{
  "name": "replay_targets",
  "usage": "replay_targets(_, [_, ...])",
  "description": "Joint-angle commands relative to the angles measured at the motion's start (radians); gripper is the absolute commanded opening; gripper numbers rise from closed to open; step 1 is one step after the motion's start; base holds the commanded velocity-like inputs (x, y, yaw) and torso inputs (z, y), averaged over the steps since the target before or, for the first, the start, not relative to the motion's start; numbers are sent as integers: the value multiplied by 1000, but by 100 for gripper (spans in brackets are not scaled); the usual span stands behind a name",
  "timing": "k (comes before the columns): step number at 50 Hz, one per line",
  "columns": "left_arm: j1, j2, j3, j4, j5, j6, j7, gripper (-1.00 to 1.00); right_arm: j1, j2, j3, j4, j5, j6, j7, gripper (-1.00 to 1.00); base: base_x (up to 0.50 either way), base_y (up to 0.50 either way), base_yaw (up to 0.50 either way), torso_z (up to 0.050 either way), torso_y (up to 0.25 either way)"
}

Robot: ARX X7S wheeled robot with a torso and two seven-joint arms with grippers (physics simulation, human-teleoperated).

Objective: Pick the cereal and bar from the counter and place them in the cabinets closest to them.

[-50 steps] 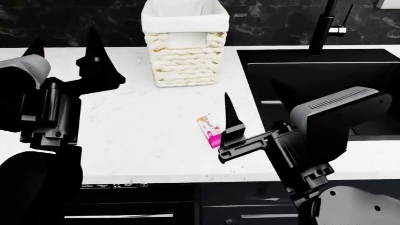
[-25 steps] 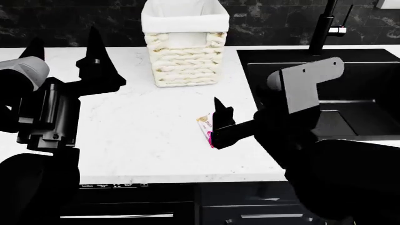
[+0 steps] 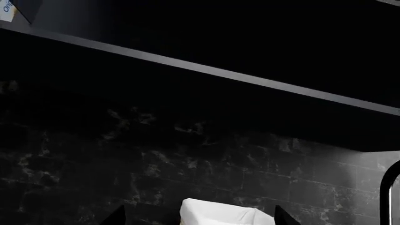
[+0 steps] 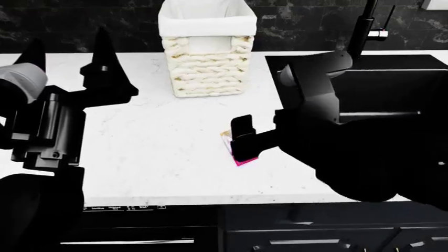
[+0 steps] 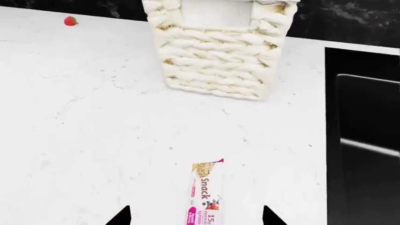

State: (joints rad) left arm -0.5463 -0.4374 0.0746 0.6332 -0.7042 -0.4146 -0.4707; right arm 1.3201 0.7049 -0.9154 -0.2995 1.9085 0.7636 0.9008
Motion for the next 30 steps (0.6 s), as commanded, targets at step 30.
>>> replay_targets(30, [0, -16, -17, 10, -34, 4, -7, 100, 38, -122, -124, 275, -8, 122, -101, 100, 0, 0, 0, 0, 0])
